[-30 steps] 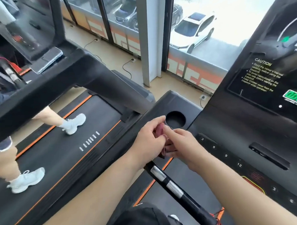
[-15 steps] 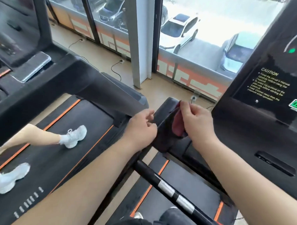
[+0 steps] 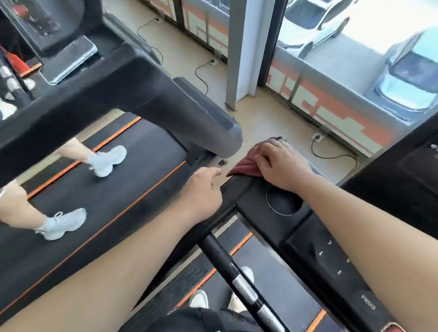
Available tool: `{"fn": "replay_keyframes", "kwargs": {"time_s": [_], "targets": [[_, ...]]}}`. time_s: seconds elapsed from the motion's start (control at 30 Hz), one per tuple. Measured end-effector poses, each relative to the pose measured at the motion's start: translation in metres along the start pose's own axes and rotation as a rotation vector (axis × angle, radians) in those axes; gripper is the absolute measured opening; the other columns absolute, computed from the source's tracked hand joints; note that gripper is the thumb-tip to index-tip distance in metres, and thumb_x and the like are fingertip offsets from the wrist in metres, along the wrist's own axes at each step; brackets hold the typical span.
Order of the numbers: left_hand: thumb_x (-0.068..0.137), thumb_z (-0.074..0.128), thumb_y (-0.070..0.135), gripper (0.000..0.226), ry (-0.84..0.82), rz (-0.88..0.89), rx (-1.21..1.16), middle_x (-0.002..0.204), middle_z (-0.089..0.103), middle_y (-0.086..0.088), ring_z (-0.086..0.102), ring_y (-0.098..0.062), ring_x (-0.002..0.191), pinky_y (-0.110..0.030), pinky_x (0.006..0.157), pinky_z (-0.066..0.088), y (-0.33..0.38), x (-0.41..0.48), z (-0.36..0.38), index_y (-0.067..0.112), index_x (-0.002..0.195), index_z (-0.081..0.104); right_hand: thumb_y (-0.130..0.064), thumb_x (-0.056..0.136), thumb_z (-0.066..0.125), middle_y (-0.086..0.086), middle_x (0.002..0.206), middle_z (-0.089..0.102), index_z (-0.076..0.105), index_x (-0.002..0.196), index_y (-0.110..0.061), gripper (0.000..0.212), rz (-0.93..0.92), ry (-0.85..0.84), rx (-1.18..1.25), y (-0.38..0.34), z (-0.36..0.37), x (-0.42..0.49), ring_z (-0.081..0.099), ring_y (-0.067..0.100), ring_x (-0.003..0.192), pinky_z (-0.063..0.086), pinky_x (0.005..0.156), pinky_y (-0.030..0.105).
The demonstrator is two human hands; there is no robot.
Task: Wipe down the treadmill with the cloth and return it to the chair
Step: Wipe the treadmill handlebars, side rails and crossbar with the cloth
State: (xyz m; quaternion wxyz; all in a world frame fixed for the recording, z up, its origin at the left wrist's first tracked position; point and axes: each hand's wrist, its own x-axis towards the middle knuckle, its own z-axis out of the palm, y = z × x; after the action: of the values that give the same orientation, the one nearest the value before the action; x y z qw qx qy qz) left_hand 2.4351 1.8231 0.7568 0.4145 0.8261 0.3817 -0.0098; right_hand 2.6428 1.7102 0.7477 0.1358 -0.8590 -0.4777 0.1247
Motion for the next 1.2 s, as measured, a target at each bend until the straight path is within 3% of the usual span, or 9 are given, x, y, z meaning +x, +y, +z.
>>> {"fn": "replay_keyframes", "kwargs": {"time_s": [0.1,0.2,0.33,0.5,0.67,0.77,0.9,1.03,1.2], "targets": [[0.095,0.047,0.006,0.048,0.013,-0.022,-0.029,0.139,0.055,0.009,0.057,-0.013,0.121,-0.029,0.107,0.043,-0.008,-0.004,0.002,0.02,0.14,0.058,-0.037,0.093,0.038,0.004,0.133,0.053,0.054,0.117,-0.024,0.032,0.121,0.026,-0.076,0.011,-0.001,0.01,0.042,0.028,0.13,0.035,0.112,0.043],[0.095,0.047,0.009,0.047,0.033,-0.009,-0.038,0.138,0.054,0.011,0.055,-0.01,0.122,-0.027,0.106,0.042,-0.016,-0.009,0.0,0.022,0.139,0.059,-0.033,0.095,0.033,0.004,0.158,0.03,0.043,0.134,-0.026,0.041,0.13,0.015,-0.075,0.0,0.012,0.0,0.013,0.023,0.15,0.005,0.126,0.041],[0.095,0.049,0.009,0.045,0.061,0.018,-0.038,0.137,0.055,0.012,0.056,-0.009,0.12,-0.03,0.106,0.044,-0.026,-0.018,-0.003,0.022,0.136,0.06,-0.037,0.098,0.021,0.001,0.17,-0.015,0.0,0.162,-0.026,0.068,0.098,-0.093,-0.126,-0.047,0.038,-0.039,-0.024,0.021,0.153,-0.014,0.124,0.046],[0.092,0.053,0.006,0.044,0.071,0.08,-0.021,0.133,0.058,0.006,0.059,-0.011,0.115,-0.032,0.104,0.047,-0.032,-0.021,-0.006,0.019,0.133,0.063,-0.038,0.102,0.021,-0.001,0.168,-0.019,-0.008,0.162,-0.027,0.067,-0.071,-0.171,-0.188,-0.072,0.052,-0.075,-0.022,0.018,0.154,-0.013,0.125,0.041],[0.097,0.05,0.011,0.044,0.003,0.052,-0.004,0.14,0.054,0.011,0.055,-0.009,0.12,-0.032,0.107,0.044,-0.03,-0.028,-0.006,0.022,0.139,0.058,-0.043,0.101,0.014,-0.002,0.165,-0.031,-0.02,0.158,-0.031,0.068,0.225,-0.25,-0.191,-0.01,0.008,-0.035,-0.028,0.016,0.152,-0.014,0.125,0.039],[0.099,0.049,0.011,0.046,-0.012,0.036,0.018,0.144,0.052,0.011,0.052,-0.012,0.128,-0.032,0.111,0.04,-0.036,-0.032,-0.008,0.023,0.143,0.055,-0.044,0.1,0.012,0.002,0.162,-0.035,-0.022,0.158,-0.028,0.069,0.293,-0.216,-0.159,-0.024,0.021,-0.039,-0.031,0.02,0.15,-0.015,0.124,0.044],[0.095,0.048,0.004,0.05,0.035,0.022,0.043,0.143,0.057,0.004,0.053,-0.016,0.13,-0.029,0.111,0.039,-0.048,-0.03,-0.012,0.019,0.142,0.057,-0.044,0.099,0.01,0.005,0.165,-0.028,-0.011,0.161,-0.028,0.067,0.081,-0.138,-0.121,-0.085,0.061,-0.08,-0.031,0.024,0.151,-0.021,0.122,0.043],[0.096,0.051,0.008,0.044,0.031,0.023,0.049,0.137,0.062,0.002,0.055,-0.015,0.128,-0.021,0.106,0.037,-0.048,-0.028,-0.018,0.017,0.138,0.061,-0.051,0.1,0.009,-0.003,0.164,-0.028,-0.007,0.161,-0.036,0.065,-0.063,-0.225,-0.161,-0.094,0.068,-0.09,-0.027,0.021,0.152,-0.024,0.12,0.037],[0.102,0.052,0.022,0.037,-0.023,-0.008,0.028,0.137,0.061,0.007,0.056,-0.01,0.124,-0.026,0.107,0.04,-0.059,-0.044,-0.027,0.02,0.138,0.061,-0.054,0.103,0.011,-0.003,0.167,-0.024,-0.003,0.161,-0.038,0.062,0.135,-0.279,-0.18,-0.061,0.032,-0.044,-0.029,0.017,0.151,-0.017,0.124,0.042]]}}
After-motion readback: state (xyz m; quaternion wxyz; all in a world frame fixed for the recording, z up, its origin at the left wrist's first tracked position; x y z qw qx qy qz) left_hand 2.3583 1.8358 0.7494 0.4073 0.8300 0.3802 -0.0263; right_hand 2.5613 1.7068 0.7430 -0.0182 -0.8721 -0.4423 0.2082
